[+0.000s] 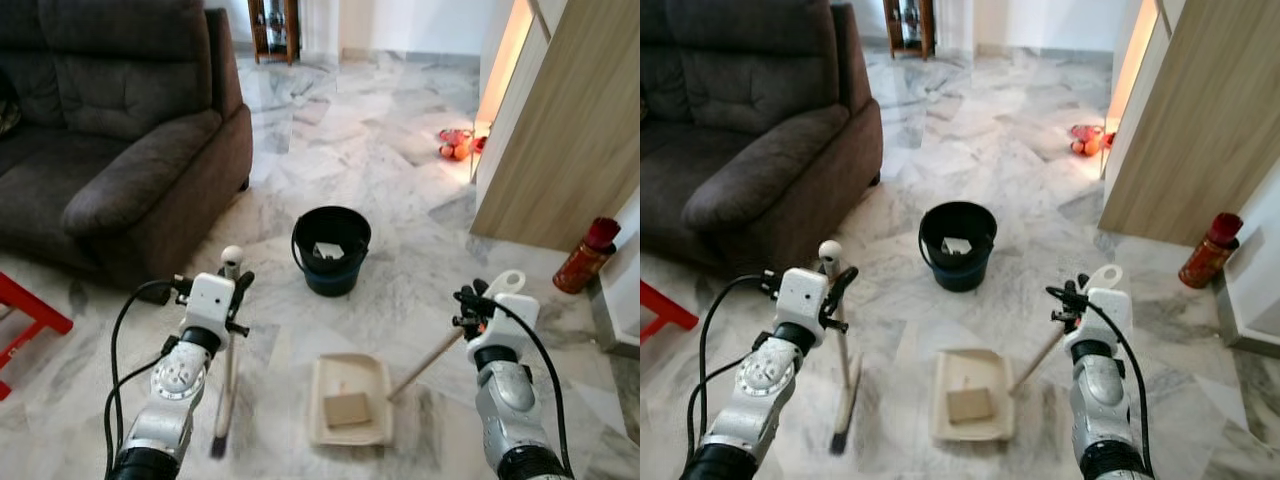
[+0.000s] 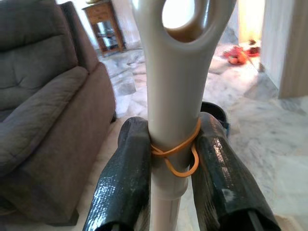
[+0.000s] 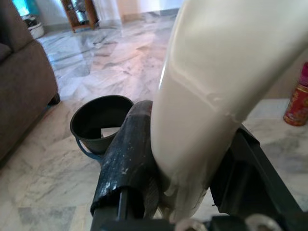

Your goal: Sweep floor

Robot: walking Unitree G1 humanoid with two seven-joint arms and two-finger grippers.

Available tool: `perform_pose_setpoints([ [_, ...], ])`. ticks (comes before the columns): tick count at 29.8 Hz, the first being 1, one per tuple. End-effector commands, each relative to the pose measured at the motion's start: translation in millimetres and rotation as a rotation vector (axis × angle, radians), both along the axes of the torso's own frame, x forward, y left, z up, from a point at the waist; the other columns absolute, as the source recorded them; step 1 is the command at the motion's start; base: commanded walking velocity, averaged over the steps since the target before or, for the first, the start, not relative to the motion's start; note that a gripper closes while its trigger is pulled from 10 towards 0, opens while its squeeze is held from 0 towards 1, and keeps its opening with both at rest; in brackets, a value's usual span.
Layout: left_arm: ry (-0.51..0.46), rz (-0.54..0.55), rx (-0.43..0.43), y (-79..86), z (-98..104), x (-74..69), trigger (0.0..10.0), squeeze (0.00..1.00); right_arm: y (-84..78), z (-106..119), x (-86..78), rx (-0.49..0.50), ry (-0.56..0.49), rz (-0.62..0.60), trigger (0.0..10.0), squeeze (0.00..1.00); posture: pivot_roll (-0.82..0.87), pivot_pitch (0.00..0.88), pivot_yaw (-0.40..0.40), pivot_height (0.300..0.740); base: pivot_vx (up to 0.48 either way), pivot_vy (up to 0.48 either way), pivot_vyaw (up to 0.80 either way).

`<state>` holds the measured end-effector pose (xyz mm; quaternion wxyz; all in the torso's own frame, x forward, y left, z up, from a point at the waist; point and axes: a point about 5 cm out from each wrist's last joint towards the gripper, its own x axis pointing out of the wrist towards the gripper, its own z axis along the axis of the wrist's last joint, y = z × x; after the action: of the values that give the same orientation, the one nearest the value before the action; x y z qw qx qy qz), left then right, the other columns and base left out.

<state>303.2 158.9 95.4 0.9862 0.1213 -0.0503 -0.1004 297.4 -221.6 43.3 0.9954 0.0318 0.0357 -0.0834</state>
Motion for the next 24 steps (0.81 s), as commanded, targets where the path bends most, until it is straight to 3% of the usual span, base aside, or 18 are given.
perform_pose_setpoints([
  [1, -0.043, 0.009, 0.019, 3.8, 9.0, 1.4, 10.0, 0.00, 1.5, 13.3, 7.8, -0.015, -0.054, 0.014, 10.0, 0.00, 0.12, 0.000, 0.031, 0.740, 0.285, 0.000, 0.00],
  [11, -0.024, 0.002, 0.016, 2.3, 6.6, 1.1, 10.0, 0.00, 5.7, 13.3, 8.0, -0.012, -0.053, 0.051, 10.0, 0.00, 0.11, 0.000, 0.030, 0.740, 0.286, 0.000, 0.34],
  [24, -0.017, 0.003, 0.014, 1.8, 5.4, 0.7, 10.0, 0.00, 8.9, 15.1, 9.5, -0.008, -0.052, 0.075, 10.0, 0.00, 0.11, 0.000, 0.028, 0.740, 0.287, 0.000, 0.00],
])
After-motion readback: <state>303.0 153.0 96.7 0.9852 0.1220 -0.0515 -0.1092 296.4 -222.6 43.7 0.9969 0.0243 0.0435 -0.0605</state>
